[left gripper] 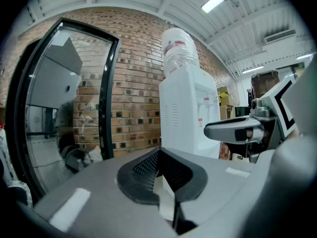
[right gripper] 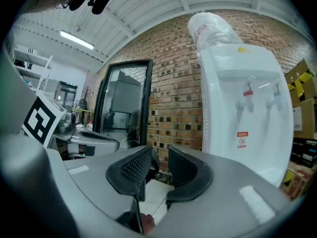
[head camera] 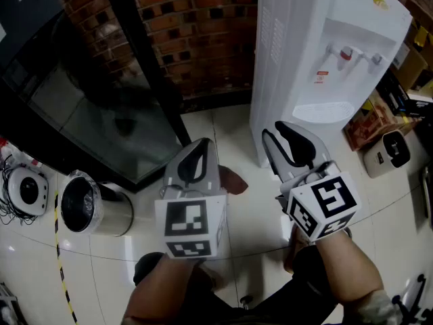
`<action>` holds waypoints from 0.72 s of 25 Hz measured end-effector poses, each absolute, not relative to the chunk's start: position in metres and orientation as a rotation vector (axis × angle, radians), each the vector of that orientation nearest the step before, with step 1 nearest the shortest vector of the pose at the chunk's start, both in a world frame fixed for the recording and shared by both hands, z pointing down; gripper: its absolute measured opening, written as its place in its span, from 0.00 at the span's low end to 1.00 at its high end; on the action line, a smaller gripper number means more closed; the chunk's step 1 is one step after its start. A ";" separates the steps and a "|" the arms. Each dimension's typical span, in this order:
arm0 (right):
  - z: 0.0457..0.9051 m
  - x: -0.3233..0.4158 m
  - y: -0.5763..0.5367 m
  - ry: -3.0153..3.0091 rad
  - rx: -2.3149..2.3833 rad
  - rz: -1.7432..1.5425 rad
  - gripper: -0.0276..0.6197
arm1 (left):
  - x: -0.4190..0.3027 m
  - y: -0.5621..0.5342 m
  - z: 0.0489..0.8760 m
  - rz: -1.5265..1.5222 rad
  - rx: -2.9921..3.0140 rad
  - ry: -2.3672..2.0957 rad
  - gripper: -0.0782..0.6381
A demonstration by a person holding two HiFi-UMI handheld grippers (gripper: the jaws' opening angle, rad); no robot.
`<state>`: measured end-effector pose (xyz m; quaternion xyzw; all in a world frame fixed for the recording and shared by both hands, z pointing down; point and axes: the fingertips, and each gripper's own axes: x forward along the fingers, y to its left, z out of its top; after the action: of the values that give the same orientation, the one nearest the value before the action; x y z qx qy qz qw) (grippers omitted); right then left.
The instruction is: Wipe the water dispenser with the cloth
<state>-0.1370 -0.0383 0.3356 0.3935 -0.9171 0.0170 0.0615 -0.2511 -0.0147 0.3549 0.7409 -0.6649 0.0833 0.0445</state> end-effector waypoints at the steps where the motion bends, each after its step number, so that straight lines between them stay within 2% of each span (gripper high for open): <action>1: 0.337 -0.138 -0.042 -2.760 1.194 0.052 0.22 | -0.253 -0.019 0.354 0.238 2.268 -2.036 0.11; 8: 0.343 -0.145 -0.032 -2.721 1.220 0.059 0.22 | -0.269 -0.028 0.342 0.171 2.286 -2.068 0.11; 13: 0.344 -0.140 -0.037 -2.664 1.241 -0.039 0.24 | -0.262 -0.021 0.341 0.173 2.324 -2.027 0.11; 18: 0.348 -0.130 -0.038 -2.677 1.230 0.014 0.24 | -0.253 -0.020 0.331 0.191 2.335 -2.001 0.11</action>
<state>-0.1298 -0.0384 0.3484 0.4155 -0.9043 0.0048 0.0978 -0.2528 -0.0196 0.3313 0.7575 -0.6491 0.0618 0.0301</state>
